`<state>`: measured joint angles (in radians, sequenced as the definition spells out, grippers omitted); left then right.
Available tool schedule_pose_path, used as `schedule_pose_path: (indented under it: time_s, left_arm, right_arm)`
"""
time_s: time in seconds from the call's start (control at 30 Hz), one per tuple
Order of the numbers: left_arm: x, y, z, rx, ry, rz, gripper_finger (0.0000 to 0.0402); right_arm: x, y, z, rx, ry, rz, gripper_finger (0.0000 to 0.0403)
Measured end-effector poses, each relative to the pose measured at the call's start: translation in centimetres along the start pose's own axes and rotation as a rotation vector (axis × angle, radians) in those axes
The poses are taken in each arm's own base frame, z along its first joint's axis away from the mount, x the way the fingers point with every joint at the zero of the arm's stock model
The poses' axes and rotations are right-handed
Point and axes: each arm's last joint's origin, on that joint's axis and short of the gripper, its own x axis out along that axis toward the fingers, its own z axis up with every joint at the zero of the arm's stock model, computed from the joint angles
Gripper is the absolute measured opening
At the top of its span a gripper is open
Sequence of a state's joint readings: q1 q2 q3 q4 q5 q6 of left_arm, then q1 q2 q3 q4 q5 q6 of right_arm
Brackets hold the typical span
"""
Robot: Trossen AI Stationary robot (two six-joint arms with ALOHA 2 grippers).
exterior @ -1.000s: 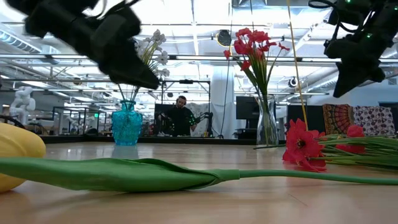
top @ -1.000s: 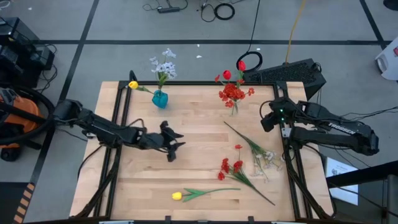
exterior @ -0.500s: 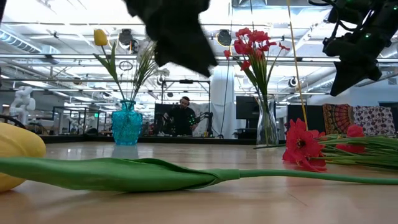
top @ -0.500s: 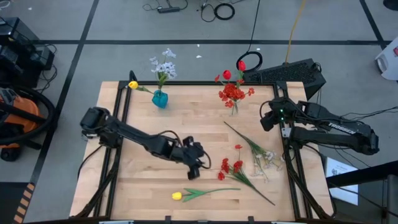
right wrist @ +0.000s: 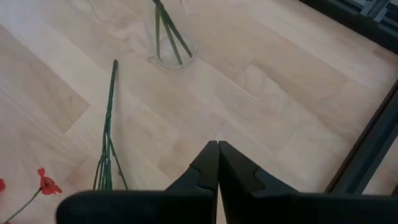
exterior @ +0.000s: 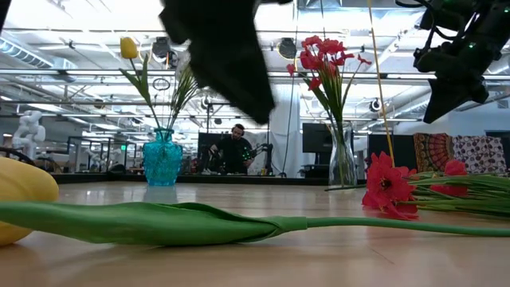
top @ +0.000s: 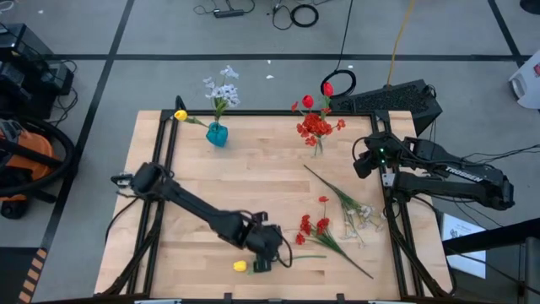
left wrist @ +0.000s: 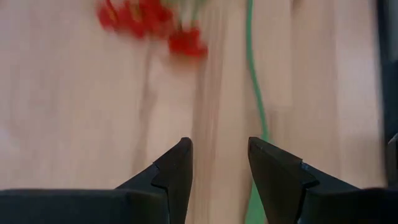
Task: Sort flowers into vase by color
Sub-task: Put the yellow flower into the blue vase
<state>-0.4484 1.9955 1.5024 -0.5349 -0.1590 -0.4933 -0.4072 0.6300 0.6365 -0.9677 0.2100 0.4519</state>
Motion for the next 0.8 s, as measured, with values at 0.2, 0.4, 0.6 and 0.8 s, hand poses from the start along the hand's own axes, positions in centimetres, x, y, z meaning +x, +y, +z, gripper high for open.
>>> schedule_pose_path:
  time_s: [0.2,0.4,0.6,0.8]
  left_arm:
    - [2.9,-1.8,-1.1,-0.066,0.142,-0.031,0.0162]
    - [3.8,-2.4,-1.8,-0.082,0.209,-0.082,0.0162]
    - [4.1,-2.5,-1.9,-0.083,0.226,-0.106,0.0162]
    - [6.3,-2.6,-2.1,-0.094,0.244,-0.184,0.0162]
  right_arm:
    - [0.0,0.0,0.0,0.000,0.001,0.000,0.0000]
    - [0.0,0.0,0.0,-0.004,0.001,0.000,0.0000]
    - [0.0,0.0,0.1,-0.021,-0.006,0.004,0.0000]
    - [0.0,0.0,0.1,-0.025,-0.008,0.005,0.0000]
